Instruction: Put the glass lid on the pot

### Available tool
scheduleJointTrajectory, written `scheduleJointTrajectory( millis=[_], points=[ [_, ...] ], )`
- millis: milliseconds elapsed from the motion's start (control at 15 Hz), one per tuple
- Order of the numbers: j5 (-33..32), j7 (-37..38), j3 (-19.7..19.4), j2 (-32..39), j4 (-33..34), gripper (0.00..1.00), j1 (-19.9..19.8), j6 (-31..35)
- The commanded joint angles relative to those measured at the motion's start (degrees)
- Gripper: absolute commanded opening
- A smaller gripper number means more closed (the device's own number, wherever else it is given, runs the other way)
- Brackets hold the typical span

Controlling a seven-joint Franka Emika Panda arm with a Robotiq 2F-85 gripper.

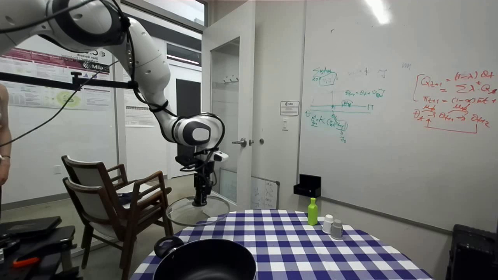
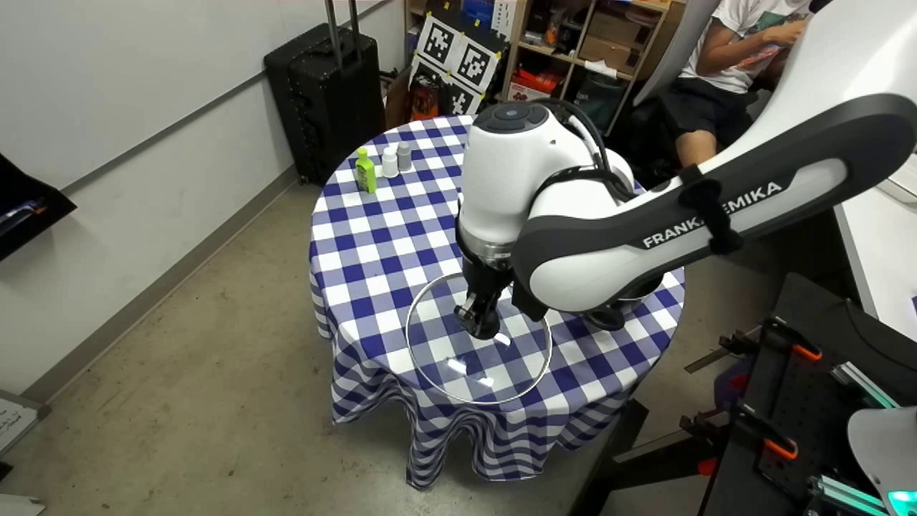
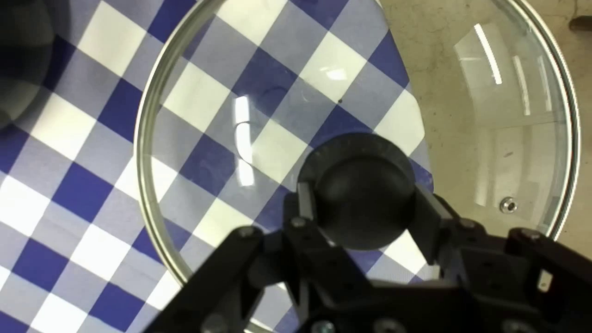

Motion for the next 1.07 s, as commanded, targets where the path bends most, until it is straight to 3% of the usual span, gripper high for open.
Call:
scheduleJointTrajectory(
  millis=[0,600,1000],
  points=[
    [0.5,-0.6,-1.6,-3.5,0.2,0.26,-0.8,-3.2],
    [0.8,-0.8,-5.5,-8.1,-0.3,0.26,-6.6,-5.3],
    [0.9,-0.6,-8.2,-12.5,-6.4,0.26,-10.8,-6.0]
  ],
)
